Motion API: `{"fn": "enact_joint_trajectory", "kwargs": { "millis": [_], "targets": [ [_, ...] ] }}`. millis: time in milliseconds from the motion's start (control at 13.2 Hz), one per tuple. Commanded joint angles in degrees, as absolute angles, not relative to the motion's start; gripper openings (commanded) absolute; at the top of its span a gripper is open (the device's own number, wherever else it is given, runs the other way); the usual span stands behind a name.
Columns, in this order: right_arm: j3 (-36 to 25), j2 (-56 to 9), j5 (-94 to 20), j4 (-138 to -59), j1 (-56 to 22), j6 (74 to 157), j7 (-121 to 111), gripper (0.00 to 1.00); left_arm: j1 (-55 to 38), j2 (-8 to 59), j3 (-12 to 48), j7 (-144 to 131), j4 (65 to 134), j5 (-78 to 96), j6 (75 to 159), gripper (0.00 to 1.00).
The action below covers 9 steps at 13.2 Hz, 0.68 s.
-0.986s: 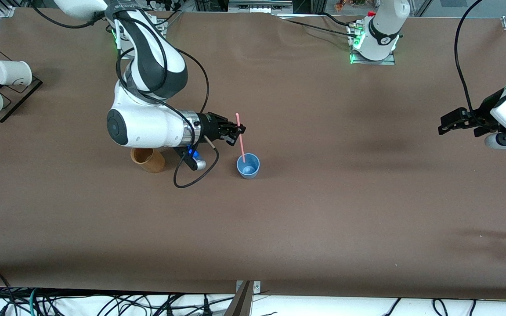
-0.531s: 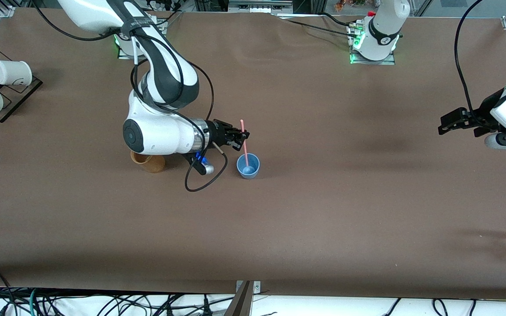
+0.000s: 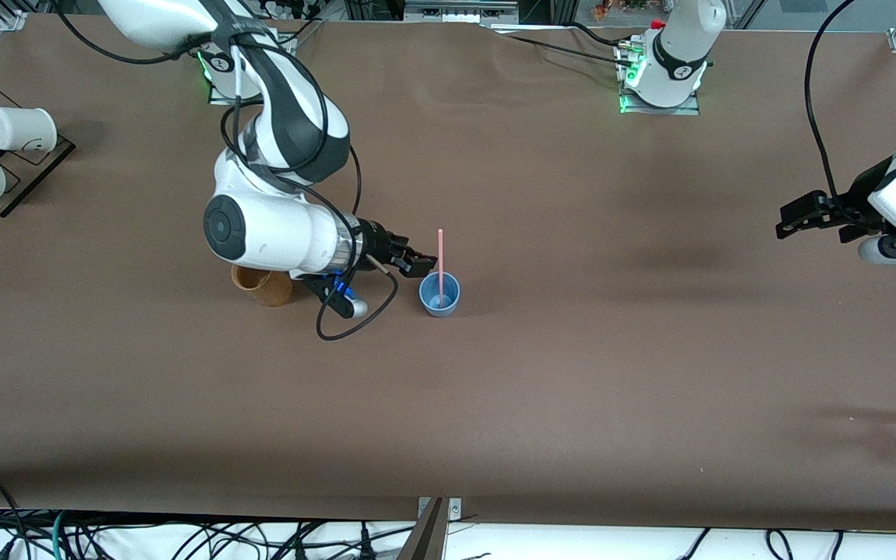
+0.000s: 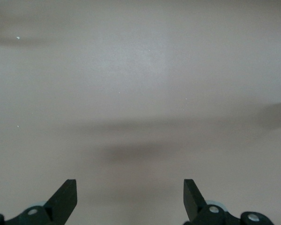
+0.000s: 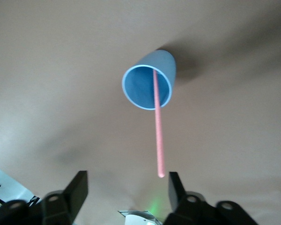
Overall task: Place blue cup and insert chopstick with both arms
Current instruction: 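Open the right gripper and lift it away from the chopstick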
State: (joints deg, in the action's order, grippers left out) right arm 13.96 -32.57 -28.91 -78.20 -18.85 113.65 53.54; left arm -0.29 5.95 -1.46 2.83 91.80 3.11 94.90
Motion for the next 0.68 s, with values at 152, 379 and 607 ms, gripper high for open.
{"fn": "enact_joint_trajectory", "kwargs": {
  "millis": [152,379,607],
  "targets": [
    [12.39,-25.50,-13.58,-77.26,-18.63,107.35,50.21,1.00,-0.35,6.59,-1.58,2.64,90.53,3.78,94.57,1.00],
    [10.03,-22.51,-5.21,-77.17,-18.63,101.17,36.95,1.00,-0.44,6.59,-1.58,2.64,90.53,3.78,94.57,1.00],
    [5.73,-17.86,-2.03,-77.86,-18.37,96.00,17.66,1.00,-0.44,6.59,-1.58,2.64,90.53,3.78,94.57,1.00]
  ]
}}
